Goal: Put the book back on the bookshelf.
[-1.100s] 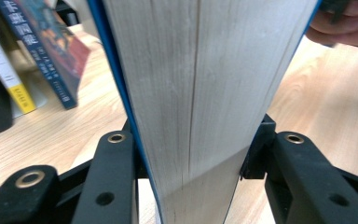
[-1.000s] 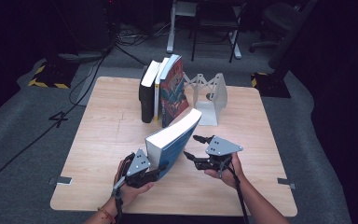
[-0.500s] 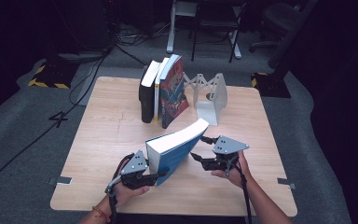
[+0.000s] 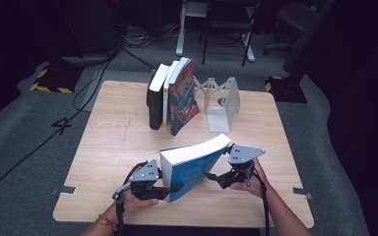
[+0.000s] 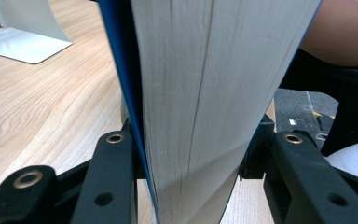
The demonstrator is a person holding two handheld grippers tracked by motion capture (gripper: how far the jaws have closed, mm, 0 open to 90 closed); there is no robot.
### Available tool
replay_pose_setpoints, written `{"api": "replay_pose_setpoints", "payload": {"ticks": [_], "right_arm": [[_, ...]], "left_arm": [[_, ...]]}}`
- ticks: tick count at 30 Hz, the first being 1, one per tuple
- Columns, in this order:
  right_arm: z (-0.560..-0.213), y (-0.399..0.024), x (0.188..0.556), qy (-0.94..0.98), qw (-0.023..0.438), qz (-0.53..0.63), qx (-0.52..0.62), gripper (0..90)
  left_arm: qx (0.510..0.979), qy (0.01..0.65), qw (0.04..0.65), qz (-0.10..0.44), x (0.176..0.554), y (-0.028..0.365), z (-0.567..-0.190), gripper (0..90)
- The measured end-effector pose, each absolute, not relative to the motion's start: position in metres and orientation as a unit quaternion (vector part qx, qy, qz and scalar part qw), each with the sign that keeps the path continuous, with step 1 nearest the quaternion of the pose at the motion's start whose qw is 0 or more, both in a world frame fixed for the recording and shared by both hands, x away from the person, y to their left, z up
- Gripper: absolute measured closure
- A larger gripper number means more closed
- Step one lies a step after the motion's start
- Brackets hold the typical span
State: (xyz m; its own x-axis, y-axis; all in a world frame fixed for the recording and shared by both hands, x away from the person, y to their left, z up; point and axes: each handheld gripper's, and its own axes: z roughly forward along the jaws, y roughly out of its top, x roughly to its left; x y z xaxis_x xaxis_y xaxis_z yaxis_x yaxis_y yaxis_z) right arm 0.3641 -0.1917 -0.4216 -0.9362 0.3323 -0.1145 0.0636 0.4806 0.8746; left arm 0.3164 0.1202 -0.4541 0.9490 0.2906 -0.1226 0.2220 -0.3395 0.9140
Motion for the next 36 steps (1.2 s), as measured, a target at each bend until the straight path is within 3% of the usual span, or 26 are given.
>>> {"api": "replay_pose_setpoints", "payload": {"ticks": [10, 20, 26, 29, 36], "right_arm": [[-0.425, -0.186, 0.371, 0.844, 0.122, 0.509, 0.115, 17.1], [-0.421, -0.199, 0.359, 0.848, 0.136, 0.502, 0.097, 38.5], [-0.418, -0.205, 0.353, 0.852, 0.126, 0.503, 0.073, 46.1], [-0.417, -0.205, 0.352, 0.853, 0.119, 0.505, 0.059, 47.8], [-0.413, -0.198, 0.352, 0.850, 0.112, 0.513, 0.049, 45.7]], "left_arm": [[0.827, 0.148, 0.541, 0.034, 0.322, 0.123, -0.452, 56.9], [0.842, 0.154, 0.509, 0.089, 0.315, 0.133, -0.449, 49.4], [0.847, 0.162, 0.493, 0.115, 0.312, 0.141, -0.448, 43.2], [0.862, 0.154, 0.462, 0.141, 0.311, 0.140, -0.451, 39.6], [0.861, 0.165, 0.460, 0.140, 0.312, 0.141, -0.454, 37.3]]}}
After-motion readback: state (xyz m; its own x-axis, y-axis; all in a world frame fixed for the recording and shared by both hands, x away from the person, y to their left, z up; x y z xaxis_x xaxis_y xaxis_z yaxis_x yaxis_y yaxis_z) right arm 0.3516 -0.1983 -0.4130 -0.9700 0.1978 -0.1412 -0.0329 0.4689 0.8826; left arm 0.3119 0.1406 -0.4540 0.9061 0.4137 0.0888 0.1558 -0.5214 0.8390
